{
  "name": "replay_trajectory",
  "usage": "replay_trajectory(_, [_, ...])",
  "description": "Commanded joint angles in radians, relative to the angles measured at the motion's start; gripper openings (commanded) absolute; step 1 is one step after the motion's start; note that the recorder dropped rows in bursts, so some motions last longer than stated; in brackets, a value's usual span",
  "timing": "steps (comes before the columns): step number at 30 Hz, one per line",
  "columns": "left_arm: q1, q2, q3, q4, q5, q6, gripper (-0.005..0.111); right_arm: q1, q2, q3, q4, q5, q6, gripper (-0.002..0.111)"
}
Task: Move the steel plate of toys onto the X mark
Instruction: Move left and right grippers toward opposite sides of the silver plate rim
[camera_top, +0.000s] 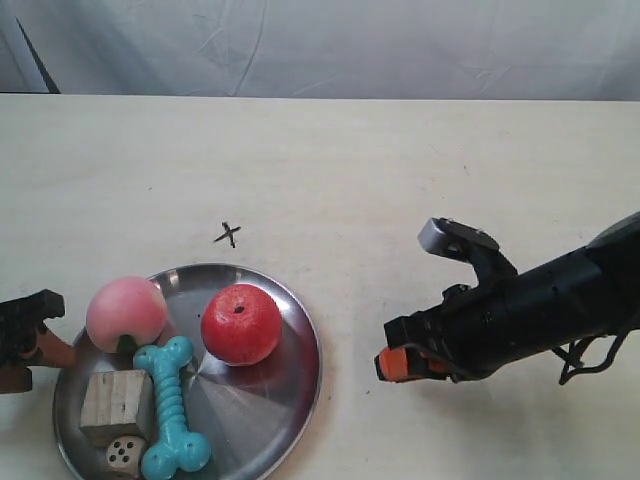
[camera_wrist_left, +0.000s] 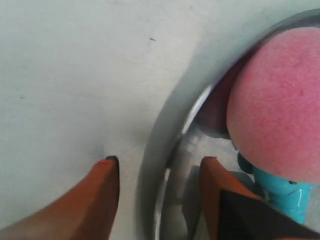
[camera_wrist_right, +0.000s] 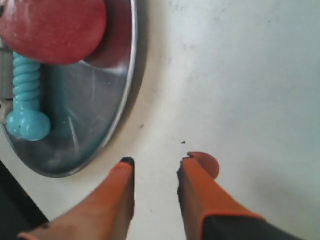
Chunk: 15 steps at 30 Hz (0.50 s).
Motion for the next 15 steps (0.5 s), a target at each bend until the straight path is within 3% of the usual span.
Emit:
replay_trajectory(1, [0.001, 0.064, 0.004, -0.024, -0.008, 0.005, 0.05, 0.005, 0.012, -0.003, 0.033, -0.057, -0.022, 0.036])
replay_trajectory(15, [0.001, 0.128, 0.004, -0.108, -0.038, 0.01, 0.049, 0.027, 0.169, -0.086, 0.158, 0.063, -0.115, 0.036])
